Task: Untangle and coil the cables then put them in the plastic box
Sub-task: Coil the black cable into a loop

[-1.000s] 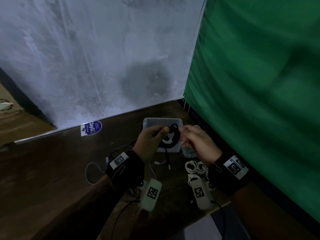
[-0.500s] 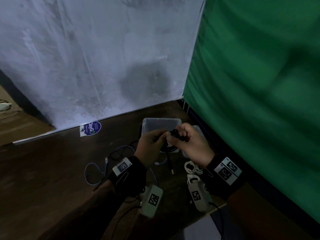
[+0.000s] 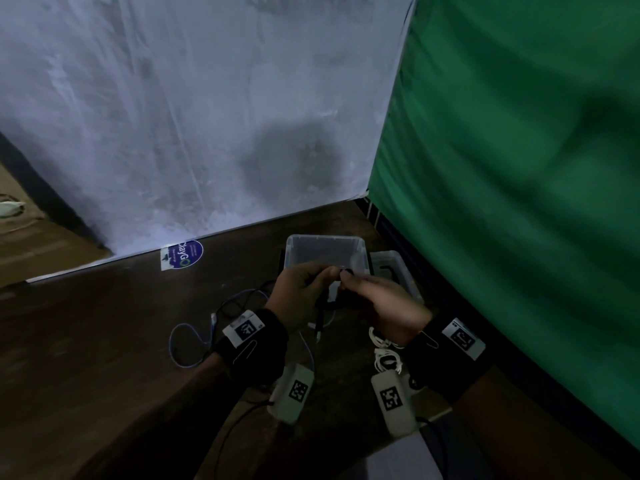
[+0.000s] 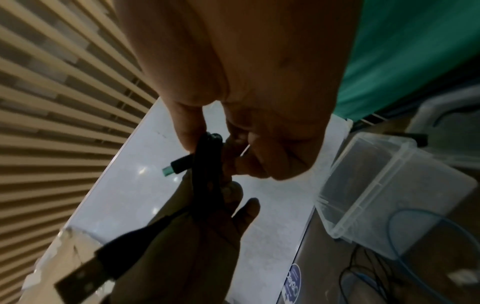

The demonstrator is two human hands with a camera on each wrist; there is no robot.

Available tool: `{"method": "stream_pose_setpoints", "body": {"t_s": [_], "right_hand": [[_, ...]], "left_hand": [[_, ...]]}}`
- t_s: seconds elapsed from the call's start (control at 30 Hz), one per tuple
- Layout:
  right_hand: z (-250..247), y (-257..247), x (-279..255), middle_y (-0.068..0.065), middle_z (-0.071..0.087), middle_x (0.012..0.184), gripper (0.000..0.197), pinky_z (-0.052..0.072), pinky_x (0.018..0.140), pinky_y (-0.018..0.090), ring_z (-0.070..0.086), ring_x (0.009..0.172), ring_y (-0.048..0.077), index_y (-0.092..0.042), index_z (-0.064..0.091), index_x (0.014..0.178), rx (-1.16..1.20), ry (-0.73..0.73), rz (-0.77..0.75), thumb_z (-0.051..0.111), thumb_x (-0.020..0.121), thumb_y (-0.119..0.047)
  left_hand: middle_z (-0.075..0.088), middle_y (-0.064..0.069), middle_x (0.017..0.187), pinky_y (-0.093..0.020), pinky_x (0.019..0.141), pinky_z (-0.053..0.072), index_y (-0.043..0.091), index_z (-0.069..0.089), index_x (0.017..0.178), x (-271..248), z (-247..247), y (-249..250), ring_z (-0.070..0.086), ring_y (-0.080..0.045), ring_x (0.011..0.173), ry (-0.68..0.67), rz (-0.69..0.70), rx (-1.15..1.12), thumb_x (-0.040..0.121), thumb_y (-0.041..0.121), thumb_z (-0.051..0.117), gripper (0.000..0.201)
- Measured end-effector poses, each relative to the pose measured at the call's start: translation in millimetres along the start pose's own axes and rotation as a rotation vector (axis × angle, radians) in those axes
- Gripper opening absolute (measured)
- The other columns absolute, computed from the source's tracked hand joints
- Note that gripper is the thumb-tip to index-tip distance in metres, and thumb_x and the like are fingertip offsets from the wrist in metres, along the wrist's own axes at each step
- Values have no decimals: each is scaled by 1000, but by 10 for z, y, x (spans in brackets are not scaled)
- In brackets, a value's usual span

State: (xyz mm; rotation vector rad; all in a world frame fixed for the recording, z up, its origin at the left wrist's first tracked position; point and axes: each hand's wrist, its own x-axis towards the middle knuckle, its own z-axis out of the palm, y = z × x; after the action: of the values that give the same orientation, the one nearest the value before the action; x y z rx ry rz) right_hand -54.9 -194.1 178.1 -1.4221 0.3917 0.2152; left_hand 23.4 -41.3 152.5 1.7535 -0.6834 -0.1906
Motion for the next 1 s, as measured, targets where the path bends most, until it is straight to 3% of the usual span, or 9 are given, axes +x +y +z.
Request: {"method": "stream_pose_setpoints", "body": {"t_s": [0.17, 0.27, 0.37, 0.47, 0.57, 0.67, 0.73, 0.87, 1.0], "right_hand": [[-36, -5, 12, 15, 72, 112, 31, 47, 104, 53, 67, 110, 34, -12, 70, 114, -65, -70, 30, 72, 85, -24], [-81, 5, 1, 18, 72, 108, 24, 52, 98, 49, 68, 105, 35, -8, 71, 110, -103, -33, 8, 69, 87, -15], [-105, 27, 25, 8, 76, 94, 12, 58, 79, 36, 74, 88, 20, -12, 74, 97, -263, 65, -151, 72, 86, -12], [-48, 62, 35, -2, 73, 77, 9, 56, 66, 28, 71, 71, 8, -21, 70, 84, -388, 200, -289, 72, 85, -12], [-35, 145, 52, -9, 58, 60, 25, 43, 56, 21, 56, 56, -1, -26, 57, 67, -646, 308, -430, 65, 89, -18], [-112, 145, 57, -7, 72, 91, 17, 55, 76, 29, 68, 86, 4, -20, 70, 99, -699, 134, -448, 53, 97, -24], [-190, 114, 34, -9, 72, 101, 20, 52, 82, 26, 67, 95, 3, -23, 68, 109, -734, 46, -470, 50, 100, -22], [-243, 35, -22, -8, 74, 96, 26, 55, 76, 29, 70, 87, 6, -28, 66, 118, -730, -37, -479, 48, 102, -18], [-304, -95, -49, -28, 69, 78, 27, 51, 71, 21, 65, 74, -7, -29, 62, 119, -691, -59, -444, 49, 102, -12]], "left_hand": [[71, -9, 82, -39, 68, 55, 8, 72, 94, 12, 15, 25, 66, -22, 73, -16, 35, 30, 93, 28, 56, 25], [69, 2, 77, -31, 63, 55, 14, 72, 96, 6, 10, 11, 64, -12, 67, 6, 43, 56, 93, 27, 57, 20], [67, 11, 74, -25, 61, 53, 16, 73, 96, 15, 3, -22, 61, -3, 63, 56, 33, 78, 94, 23, 59, 16], [70, 3, 78, -37, 66, 57, 16, 73, 96, 10, 37, -27, 65, -11, 68, 93, 33, 107, 94, 24, 59, 16], [70, 1, 83, -43, 71, 57, 17, 71, 101, 10, 66, 0, 67, -14, 75, 87, 44, 122, 93, 24, 61, 15], [67, 2, 107, -36, 90, 54, 24, 61, 125, 48, -50, -1, 64, -13, 101, -36, 22, 110, 91, 24, 64, 34], [65, 5, 118, -36, 97, 51, 24, 61, 126, 91, -147, -9, 61, -11, 110, -162, -3, 152, 91, 22, 65, 35], [64, 6, 119, -31, 96, 50, 24, 63, 122, 133, -239, 41, 60, -9, 110, -306, 1, 246, 95, 18, 57, 28], [64, 7, 100, -25, 83, 52, 20, 64, 107, 154, -268, 119, 62, -7, 92, -344, -10, 256, 98, 19, 52, 16]]}}
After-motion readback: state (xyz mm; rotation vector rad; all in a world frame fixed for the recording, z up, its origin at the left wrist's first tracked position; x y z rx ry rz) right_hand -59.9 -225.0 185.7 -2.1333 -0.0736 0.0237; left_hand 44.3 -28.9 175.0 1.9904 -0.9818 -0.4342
